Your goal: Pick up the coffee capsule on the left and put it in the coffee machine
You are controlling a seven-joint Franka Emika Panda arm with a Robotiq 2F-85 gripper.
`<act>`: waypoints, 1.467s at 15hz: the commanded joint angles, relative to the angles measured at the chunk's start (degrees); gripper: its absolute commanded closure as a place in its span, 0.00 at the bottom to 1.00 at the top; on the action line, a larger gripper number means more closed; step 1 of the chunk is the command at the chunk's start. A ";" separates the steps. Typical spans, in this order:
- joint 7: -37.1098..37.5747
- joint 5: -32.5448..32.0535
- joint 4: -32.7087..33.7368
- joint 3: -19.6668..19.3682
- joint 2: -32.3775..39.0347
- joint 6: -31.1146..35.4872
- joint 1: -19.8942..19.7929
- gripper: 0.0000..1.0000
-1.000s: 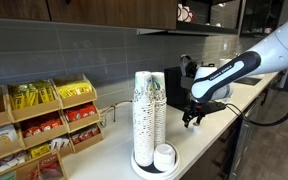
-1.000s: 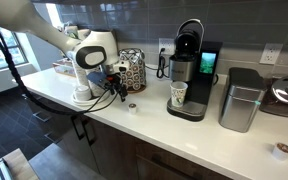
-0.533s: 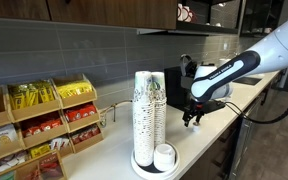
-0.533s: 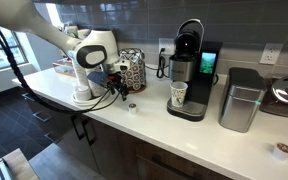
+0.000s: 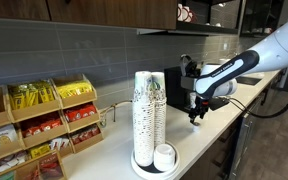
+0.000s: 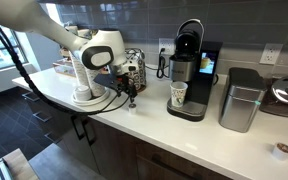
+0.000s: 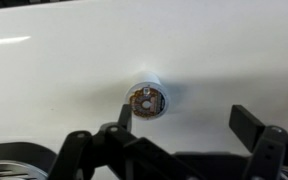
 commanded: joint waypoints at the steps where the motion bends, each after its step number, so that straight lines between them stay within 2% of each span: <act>1: -4.46 2.81 2.25 0.00 2.27 -2.12 -1.22 0.00; 9: -6.76 2.84 3.93 0.27 5.83 -2.34 -2.38 0.00; 11: -6.75 2.64 4.22 0.35 6.62 -1.77 -2.60 0.09; 17: -7.38 2.82 5.10 0.58 8.08 -0.39 -3.33 0.07; 19: -7.40 2.83 5.34 0.64 8.36 -0.28 -3.49 0.20; 20: -7.48 2.90 5.44 0.67 8.47 -0.34 -3.58 0.36; 22: -7.57 3.06 5.48 0.71 8.56 -0.31 -3.78 0.53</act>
